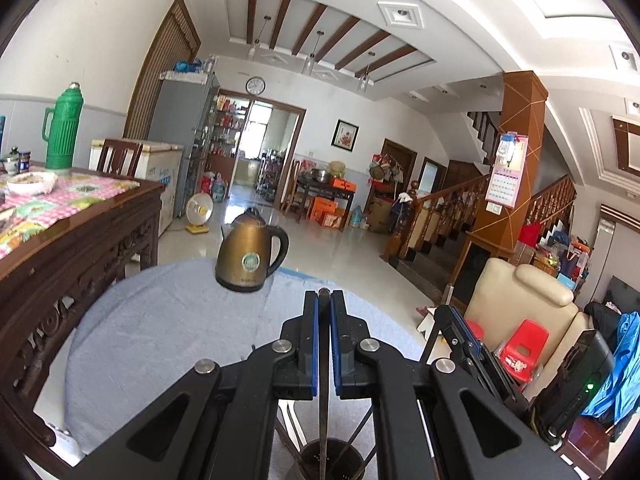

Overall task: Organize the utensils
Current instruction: 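Lower both chopsticks into the dark grey cup and open both grippers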

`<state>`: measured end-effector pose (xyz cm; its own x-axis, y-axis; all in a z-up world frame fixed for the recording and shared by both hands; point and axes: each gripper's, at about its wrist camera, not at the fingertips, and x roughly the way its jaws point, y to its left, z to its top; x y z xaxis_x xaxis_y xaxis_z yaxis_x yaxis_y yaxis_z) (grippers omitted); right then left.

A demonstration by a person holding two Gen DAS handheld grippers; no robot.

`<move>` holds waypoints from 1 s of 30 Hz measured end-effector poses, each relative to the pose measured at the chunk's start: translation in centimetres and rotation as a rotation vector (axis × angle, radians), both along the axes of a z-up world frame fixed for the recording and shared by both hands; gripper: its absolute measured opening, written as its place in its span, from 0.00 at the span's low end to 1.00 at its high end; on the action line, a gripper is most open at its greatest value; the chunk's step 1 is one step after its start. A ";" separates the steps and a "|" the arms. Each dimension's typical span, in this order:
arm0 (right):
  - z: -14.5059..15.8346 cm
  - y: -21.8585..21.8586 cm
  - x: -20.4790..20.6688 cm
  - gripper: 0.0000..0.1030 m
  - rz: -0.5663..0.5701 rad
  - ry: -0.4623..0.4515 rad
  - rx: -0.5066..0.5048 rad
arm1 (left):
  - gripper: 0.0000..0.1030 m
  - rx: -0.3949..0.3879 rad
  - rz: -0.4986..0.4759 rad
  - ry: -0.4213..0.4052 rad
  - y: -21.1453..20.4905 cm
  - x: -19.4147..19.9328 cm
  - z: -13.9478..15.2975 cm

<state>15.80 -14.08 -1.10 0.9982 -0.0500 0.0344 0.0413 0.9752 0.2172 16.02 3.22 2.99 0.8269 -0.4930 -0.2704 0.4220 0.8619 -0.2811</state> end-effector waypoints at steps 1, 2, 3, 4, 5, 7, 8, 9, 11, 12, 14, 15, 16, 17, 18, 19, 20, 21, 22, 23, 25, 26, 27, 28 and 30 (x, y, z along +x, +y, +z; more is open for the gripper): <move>-0.1 -0.1 0.0 0.06 0.001 0.005 0.001 | 0.05 -0.001 0.002 0.007 0.0 0.0 -0.3; -0.4 -0.1 0.0 0.06 0.003 0.011 0.000 | 0.05 -0.004 0.003 0.013 0.1 0.0 -0.6; -0.5 -0.2 0.0 0.06 0.002 0.014 -0.005 | 0.05 -0.008 0.003 0.019 0.1 0.0 -0.8; -0.7 -0.5 -0.4 0.06 -0.001 0.015 -0.013 | 0.05 -0.007 0.004 0.022 0.1 -0.1 -0.9; -0.9 -0.4 -0.4 0.06 -0.004 0.019 -0.019 | 0.05 -0.005 0.006 0.021 0.1 -0.1 -1.1; -1.4 -0.6 -0.7 0.06 -0.004 0.027 -0.020 | 0.05 0.003 0.014 0.020 0.1 -0.3 -1.3; -1.6 -0.9 -1.0 0.06 -0.005 0.030 -0.018 | 0.05 0.006 0.015 0.021 0.1 -0.4 -1.4; -1.8 -0.9 -1.1 0.06 -0.007 0.034 -0.015 | 0.05 0.007 0.014 0.023 0.2 -0.5 -1.5; -2.0 -1.3 -1.4 0.06 -0.007 0.043 -0.008 | 0.05 0.016 0.008 0.026 0.0 -0.8 -1.6; -2.1 -1.3 -1.5 0.06 -0.007 0.048 -0.005 | 0.05 0.024 0.007 0.028 -0.1 -0.8 -1.8; -2.3 -1.7 -1.8 0.06 -0.006 0.059 -0.002 | 0.05 0.038 0.000 0.033 -0.3 -1.0 -2.0; -2.4 -1.8 -1.9 0.06 -0.005 0.067 0.000 | 0.05 0.044 -0.004 0.037 -0.3 -1.1 -2.2; -2.5 -2.0 -2.1 0.06 -0.004 0.073 0.003 | 0.05 0.049 -0.006 0.042 -0.3 -1.2 -2.4; -2.6 -2.2 -2.2 0.07 -0.003 0.080 0.005 | 0.05 0.053 -0.007 0.046 -0.3 -1.3 -2.6; -2.8 -2.3 -2.3 0.07 -0.002 0.088 0.006 | 0.05 0.057 -0.009 0.052 -0.3 -1.4 -2.8; -2.9 -2.4 -2.4 0.07 -0.003 0.094 0.007 | 0.05 0.059 -0.010 0.056 -0.3 -1.4 -2.9; -3.0 -2.6 -2.5 0.07 -0.003 0.099 0.009 | 0.05 0.061 -0.010 0.061 -0.2 -1.5 -3.1; -3.2 -2.7 -2.5 0.07 -0.002 0.107 0.012 | 0.05 0.065 -0.009 0.068 -0.2 -1.5 -3.3; -3.2 -2.8 -2.4 0.07 -0.002 0.113 0.013 | 0.05 0.067 -0.008 0.074 -0.2 -1.4 -3.4; -3.3 -2.8 -2.3 0.07 -0.006 0.122 0.011 | 0.05 0.068 -0.006 0.081 -0.2 -1.4 -3.5; -3.5 -2.9 -1.9 0.07 -0.008 0.138 0.017 | 0.05 0.065 -0.007 0.097 0.0 -1.1 -3.8; -3.6 -2.9 -1.7 0.07 -0.006 0.147 0.023 | 0.05 0.066 -0.007 0.103 0.1 -1.0 -3.9; -3.8 -3.0 -1.6 0.07 -0.005 0.156 0.028 | 0.05 0.067 -0.008 0.107 0.0 -0.9 -4.0; -3.9 -3.1 -1.5 0.07 -0.006 0.161 0.030 | 0.05 0.068 -0.009 0.111 0.0 -0.9 -4.1; -4.1 -3.2 -1.4 0.07 -0.009 0.168 0.031 | 0.05 0.069 -0.011 0.116 -0.1 -0.9 -4.2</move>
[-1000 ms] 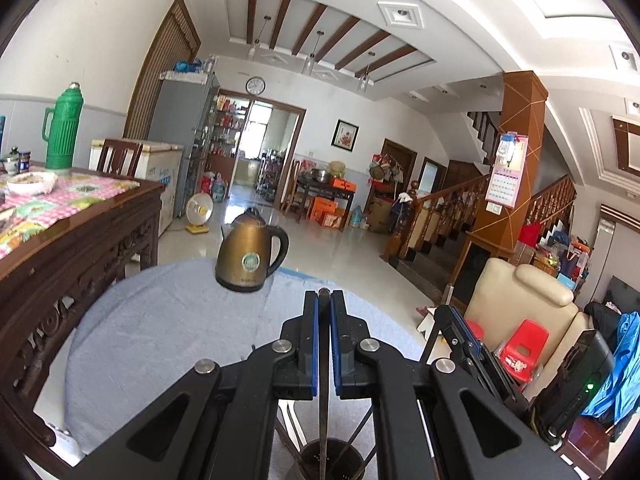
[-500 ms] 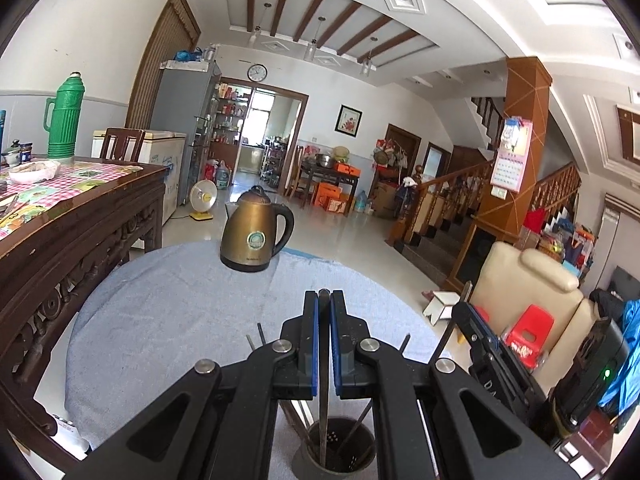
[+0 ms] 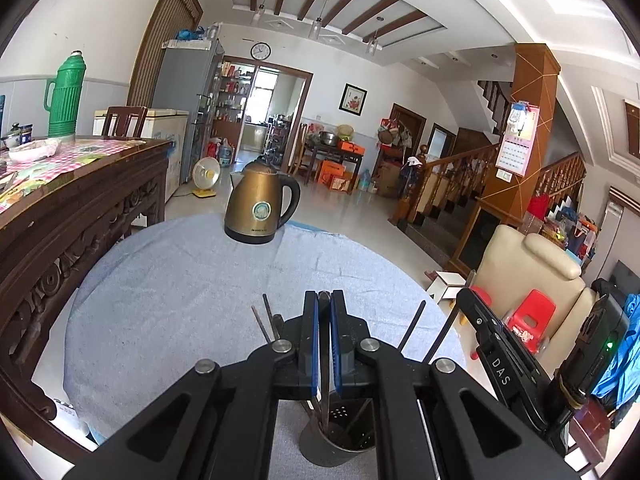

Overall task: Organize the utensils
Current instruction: 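Lower both chopsticks into the dark grey cup and open both grippers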

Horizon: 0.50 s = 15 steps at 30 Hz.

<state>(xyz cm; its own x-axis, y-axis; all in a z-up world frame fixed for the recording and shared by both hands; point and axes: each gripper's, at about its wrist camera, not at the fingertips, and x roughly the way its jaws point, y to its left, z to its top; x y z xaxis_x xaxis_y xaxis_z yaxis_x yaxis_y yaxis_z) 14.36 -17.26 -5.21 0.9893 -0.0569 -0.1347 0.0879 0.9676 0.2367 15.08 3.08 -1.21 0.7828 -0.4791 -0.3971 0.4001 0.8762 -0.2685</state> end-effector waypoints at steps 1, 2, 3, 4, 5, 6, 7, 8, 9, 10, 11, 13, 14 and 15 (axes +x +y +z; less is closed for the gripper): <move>-0.1 -0.1 0.0 0.07 0.000 0.003 0.002 | 0.05 0.002 0.000 0.000 0.0 0.0 -0.1; -0.1 -0.1 0.0 0.07 0.001 0.004 0.003 | 0.05 0.004 -0.002 0.001 -0.1 0.0 -0.1; -0.2 -0.1 0.1 0.07 0.002 0.005 0.003 | 0.05 0.008 -0.003 0.004 -0.2 0.0 -0.2; -0.2 0.1 0.1 0.07 0.003 0.007 0.001 | 0.05 0.014 -0.002 0.007 -0.4 0.0 -0.2; -0.3 0.1 0.1 0.07 0.006 0.010 -0.001 | 0.06 0.026 0.004 0.014 -0.6 0.1 -0.3; -0.4 0.2 0.1 0.07 0.011 0.016 -0.001 | 0.06 0.035 0.007 0.019 -0.8 0.2 -0.3; -0.5 0.2 0.2 0.07 0.016 0.021 0.002 | 0.06 0.041 0.010 0.026 -0.8 0.2 -0.4; -0.6 0.1 0.3 0.07 0.022 0.027 0.007 | 0.06 0.044 0.012 0.030 -0.9 0.2 -0.5; -0.7 0.1 0.4 0.07 0.027 0.034 0.012 | 0.06 0.049 0.015 0.035 -1.0 0.2 -0.6; -0.8 0.1 0.5 0.07 0.031 0.040 0.014 | 0.06 0.058 0.020 0.040 -1.1 0.2 -0.6; -0.8 0.2 0.6 0.07 0.035 0.046 0.016 | 0.06 0.066 0.024 0.044 -1.2 0.3 -0.7; -1.0 0.3 0.9 0.07 0.042 0.060 0.018 | 0.06 0.081 0.027 0.050 -1.4 0.3 -0.9; -1.1 0.3 1.1 0.07 0.045 0.067 0.020 | 0.07 0.085 0.026 0.053 -1.3 0.4 -1.0; -1.2 0.2 1.2 0.07 0.049 0.077 0.024 | 0.07 0.092 0.026 0.056 -1.4 0.5 -1.1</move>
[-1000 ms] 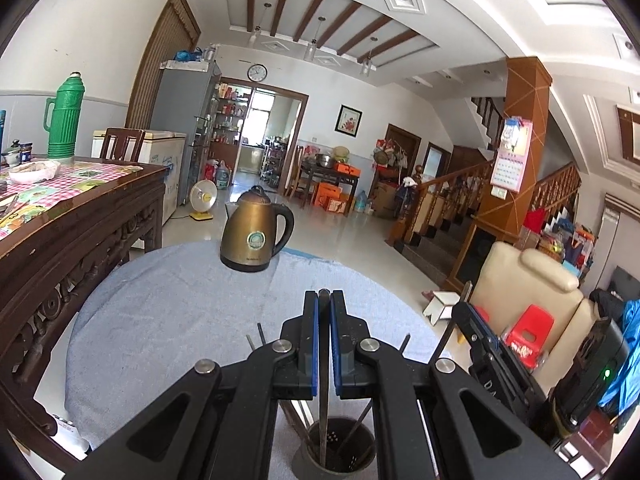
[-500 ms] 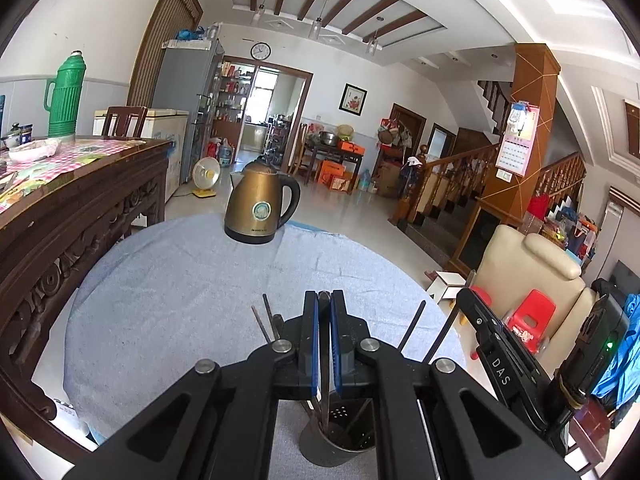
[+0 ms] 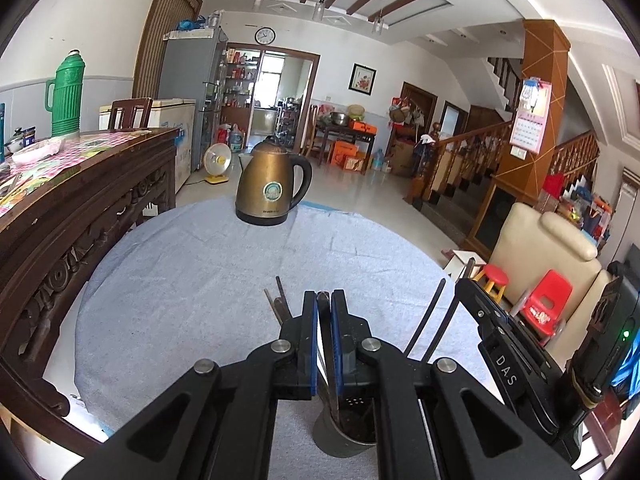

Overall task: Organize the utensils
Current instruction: 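Lower both chopsticks into the dark grey cup and open both grippers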

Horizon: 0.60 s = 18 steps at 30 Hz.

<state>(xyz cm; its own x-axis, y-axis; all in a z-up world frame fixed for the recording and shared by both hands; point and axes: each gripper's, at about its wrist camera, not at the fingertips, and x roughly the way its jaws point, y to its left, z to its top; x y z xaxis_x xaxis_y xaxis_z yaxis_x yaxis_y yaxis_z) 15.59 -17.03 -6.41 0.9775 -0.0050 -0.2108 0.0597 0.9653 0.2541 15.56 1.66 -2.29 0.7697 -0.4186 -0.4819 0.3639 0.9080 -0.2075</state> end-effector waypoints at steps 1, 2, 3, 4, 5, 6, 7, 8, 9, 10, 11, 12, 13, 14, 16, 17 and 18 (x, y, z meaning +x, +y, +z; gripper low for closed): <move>0.0 -0.1 0.1 0.07 0.002 0.006 0.004 | 0.07 0.005 -0.001 0.001 -0.1 0.0 0.0; -0.1 -0.1 0.2 0.07 0.004 0.012 0.008 | 0.07 0.009 -0.002 0.001 -0.2 0.0 -0.1; -0.2 -0.2 0.3 0.07 0.007 0.017 0.012 | 0.07 0.015 -0.003 0.002 -0.3 0.0 -0.1; -0.2 -0.3 0.4 0.07 0.009 0.023 0.013 | 0.07 0.019 -0.003 0.002 -0.4 0.0 -0.1; -0.2 -0.3 0.5 0.07 0.010 0.025 0.013 | 0.07 0.022 -0.004 0.002 -0.4 0.0 0.0; -0.3 -0.4 0.5 0.07 0.013 0.028 0.014 | 0.07 0.027 -0.005 0.004 -0.5 0.0 -0.1; -0.3 -0.2 0.6 0.07 0.017 0.032 0.015 | 0.07 0.033 -0.005 0.004 -0.6 0.1 -0.1; -0.3 -0.1 0.8 0.07 0.021 0.036 0.015 | 0.07 0.039 -0.003 0.005 -0.6 0.1 -0.2; -0.4 -0.1 0.9 0.07 0.026 0.040 0.014 | 0.07 0.045 -0.002 0.009 -0.6 0.2 -0.2; -0.4 0.0 0.9 0.07 0.032 0.044 0.014 | 0.07 0.050 0.001 0.007 -0.7 0.2 -0.2; -0.5 0.1 1.0 0.07 0.039 0.050 0.016 | 0.08 0.056 0.003 0.005 -0.7 0.2 -0.2; -0.6 0.1 1.1 0.08 0.044 0.053 0.018 | 0.08 0.059 0.002 0.005 -0.7 0.3 -0.2; -0.6 0.1 1.1 0.08 0.048 0.054 0.020 | 0.08 0.062 0.000 0.006 -0.7 0.3 -0.2; -0.6 0.1 1.2 0.08 0.055 0.055 0.021 | 0.08 0.065 -0.001 0.007 -0.7 0.4 -0.2; -0.6 0.3 1.3 0.08 0.069 0.059 0.022 | 0.08 0.075 -0.006 0.013 -0.9 0.5 -0.2; -0.6 0.3 1.3 0.08 0.072 0.061 0.022 | 0.08 0.080 -0.005 0.014 -0.9 0.6 -0.3; -0.6 0.4 1.4 0.08 0.078 0.062 0.023 | 0.09 0.085 -0.006 0.017 -1.0 0.6 -0.4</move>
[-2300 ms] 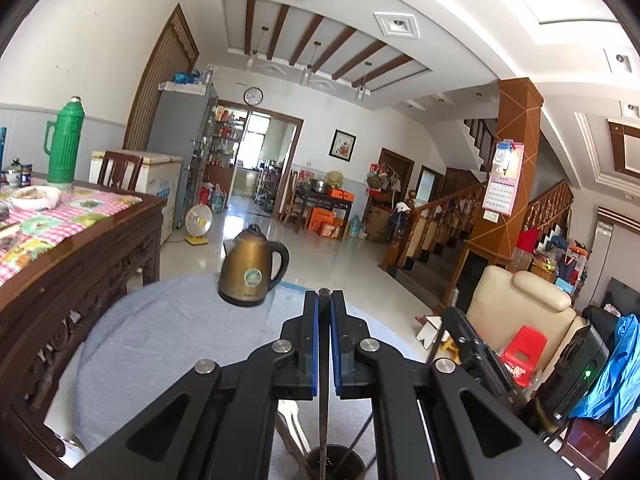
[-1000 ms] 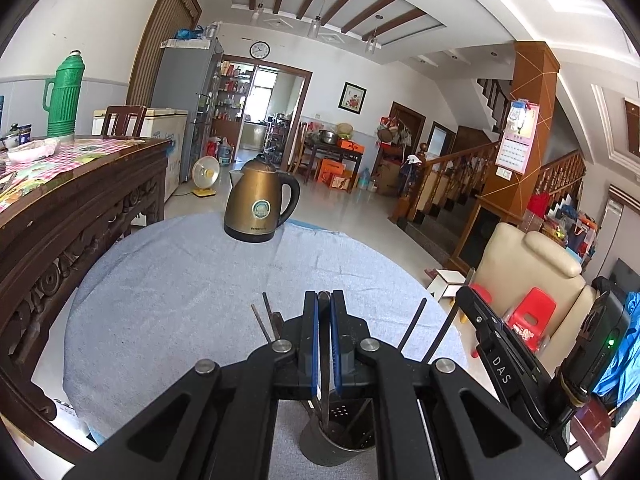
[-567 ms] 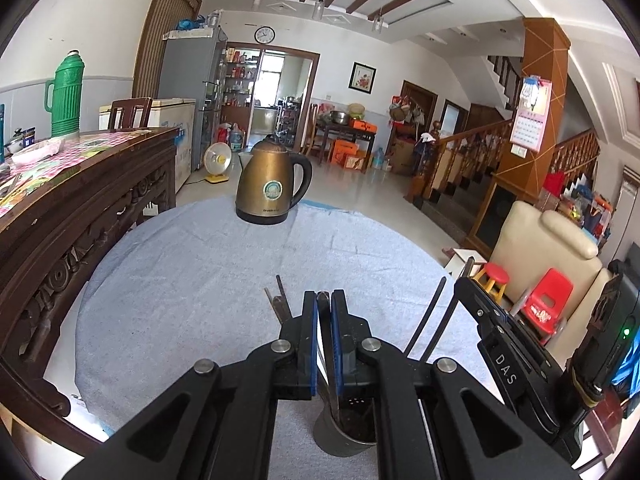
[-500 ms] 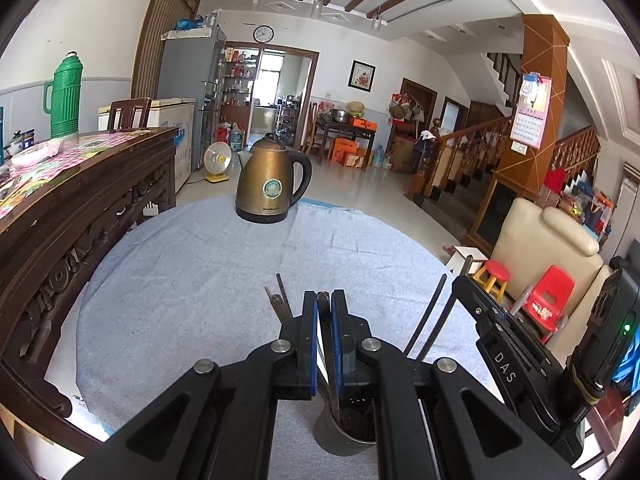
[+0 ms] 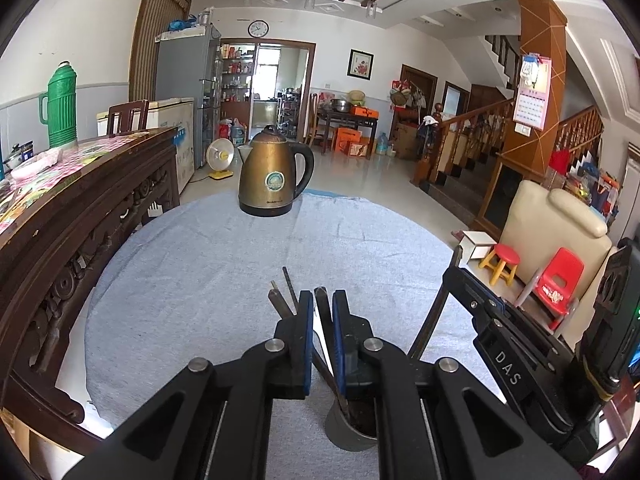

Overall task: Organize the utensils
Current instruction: 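Lower both chopsticks into the dark grey cup and open both grippers, then move both open grippers back over the cup and spilled utensils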

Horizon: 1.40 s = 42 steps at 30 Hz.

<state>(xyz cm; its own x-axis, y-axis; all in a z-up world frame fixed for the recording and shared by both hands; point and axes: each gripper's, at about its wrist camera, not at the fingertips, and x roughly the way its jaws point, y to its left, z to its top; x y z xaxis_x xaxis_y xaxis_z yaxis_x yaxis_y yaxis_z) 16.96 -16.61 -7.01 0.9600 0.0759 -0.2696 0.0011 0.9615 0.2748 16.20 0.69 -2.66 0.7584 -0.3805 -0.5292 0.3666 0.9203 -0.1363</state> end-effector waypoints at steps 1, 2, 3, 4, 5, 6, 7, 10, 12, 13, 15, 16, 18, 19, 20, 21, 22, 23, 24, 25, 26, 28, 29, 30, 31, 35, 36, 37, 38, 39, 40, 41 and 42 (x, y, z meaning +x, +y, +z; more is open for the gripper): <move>0.0 0.0 0.0 0.10 0.008 0.002 0.005 | 0.09 0.002 -0.001 0.003 0.0 0.1 0.0; 0.0 -0.1 0.0 0.11 0.016 0.001 0.013 | 0.10 0.003 -0.002 0.004 0.0 0.1 -0.1; 0.0 -0.2 -0.1 0.14 0.021 -0.003 0.020 | 0.16 0.004 -0.002 0.006 0.0 0.1 0.0; 0.1 -0.2 -0.1 0.18 0.024 -0.007 0.025 | 0.21 0.003 -0.003 0.008 0.1 0.1 0.0; 0.2 -0.3 -0.2 0.23 0.027 -0.010 0.028 | 0.33 0.001 -0.003 0.007 0.1 0.2 0.0; 0.2 -0.4 -0.3 0.30 0.028 -0.017 0.035 | 0.43 -0.001 0.000 0.001 0.2 0.1 0.1; 0.2 -0.4 -0.4 0.31 0.025 -0.027 0.042 | 0.46 -0.001 0.005 -0.007 0.2 0.0 0.2; 0.4 -0.8 -0.6 0.31 0.009 -0.049 0.048 | 0.50 -0.002 0.013 -0.021 0.4 -0.2 0.4; 0.4 -1.2 -0.7 0.31 -0.011 -0.058 0.056 | 0.57 -0.010 0.017 -0.023 0.5 -0.1 0.5; 0.4 -1.5 -0.7 0.31 -0.019 -0.060 0.063 | 0.59 -0.015 0.020 -0.024 0.6 -0.1 0.5; 0.4 -1.8 -0.6 0.31 -0.029 -0.055 0.077 | 0.60 -0.026 0.028 -0.026 0.9 0.0 0.6; 0.4 -2.0 -0.6 0.31 -0.035 -0.053 0.082 | 0.61 -0.029 0.033 -0.025 1.1 0.1 0.6; 0.4 -2.3 -0.6 0.31 -0.049 -0.050 0.082 | 0.65 -0.036 0.046 -0.023 1.5 0.2 0.7; 0.4 -2.3 -0.7 0.31 -0.057 -0.051 0.079 | 0.66 -0.039 0.055 -0.025 1.7 0.3 0.8; 0.4 -2.6 -0.7 0.31 -0.065 -0.051 0.077 | 0.67 -0.041 0.064 -0.029 2.0 0.4 0.8; 0.5 -2.9 -0.8 0.31 -0.073 -0.052 0.079 | 0.69 -0.042 0.077 -0.036 2.3 0.3 0.9; 0.5 -3.1 -0.9 0.31 -0.083 -0.053 0.081 | 0.70 -0.043 0.095 -0.045 2.7 0.3 1.1; 0.5 -3.5 -1.0 0.31 -0.094 -0.055 0.085 | 0.71 -0.043 0.108 -0.052 3.0 0.3 1.2; 0.4 -3.8 -1.1 0.37 -0.106 -0.055 0.089 | 0.71 -0.044 0.130 -0.064 3.6 0.3 1.3; 0.4 -4.1 -1.2 0.49 -0.118 -0.054 0.095 | 0.72 -0.044 0.144 -0.072 4.0 0.3 1.4; 0.4 -4.6 -1.3 0.53 -0.133 -0.056 0.103 | 0.72 -0.045 0.158 -0.078 4.4 0.3 1.5; 0.4 -5.4 -1.6 0.55 -0.162 -0.068 0.114 | 0.73 -0.050 0.188 -0.088 5.4 0.5 1.6; 0.5 -5.7 -1.6 0.55 -0.177 -0.067 0.113 | 0.73 -0.051 0.199 -0.088 5.7 0.6 1.6; 0.5 -5.9 -1.6 0.55 -0.188 -0.064 0.111 | 0.73 -0.055 0.213 -0.086 6.2 0.9 1.6; 0.4 -6.1 -1.5 0.55 -0.201 -0.057 0.111 | 0.74 -0.060 0.224 -0.083 6.6 1.0 1.5; -0.3 -7.2 -0.9 0.55 -0.228 -0.020 0.132 | 0.74 -0.066 0.269 -0.070 8.1 1.7 1.1; -0.5 -7.4 -0.9 0.55 -0.235 -0.009 0.135 | 0.74 -0.067 0.281 -0.063 8.5 1.9 0.8; -0.8 -7.6 -0.7 0.55 -0.239 0.003 0.142 | 0.74 -0.069 0.294 -0.052 8.9 2.2 0.6; -1.1 -7.8 -0.5 0.55 -0.243 0.020 0.153 | 0.74 -0.071 0.305 -0.037 9.3 2.4 0.3; -1.3 -8.1 -0.3 0.55 -0.246 0.034 0.160 | 0.74 -0.073 0.311 -0.028 9.5 2.6 0.1; -1.6 -8.3 -0.1 0.55 -0.248 0.052 0.169 | 0.74 -0.074 0.323 -0.012 9.9 2.9 -0.2; -1.8 -8.6 0.1 0.55 -0.249 0.064 0.177 | 0.74 -0.074 0.332 0.000 10.2 3.1 -0.5; -2.1 -8.8 0.2 0.54 -0.248 0.077 0.189 | 0.74 -0.073 0.343 0.017 10.4 3.4 -0.9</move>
<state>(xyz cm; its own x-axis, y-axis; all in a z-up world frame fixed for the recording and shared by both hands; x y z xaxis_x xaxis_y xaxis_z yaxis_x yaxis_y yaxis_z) 17.21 -25.41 -9.13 0.9326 -0.1025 -0.3459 0.2573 0.8611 0.4385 19.56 11.11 -3.53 0.8398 -0.1426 -0.5239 0.0352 0.9772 -0.2096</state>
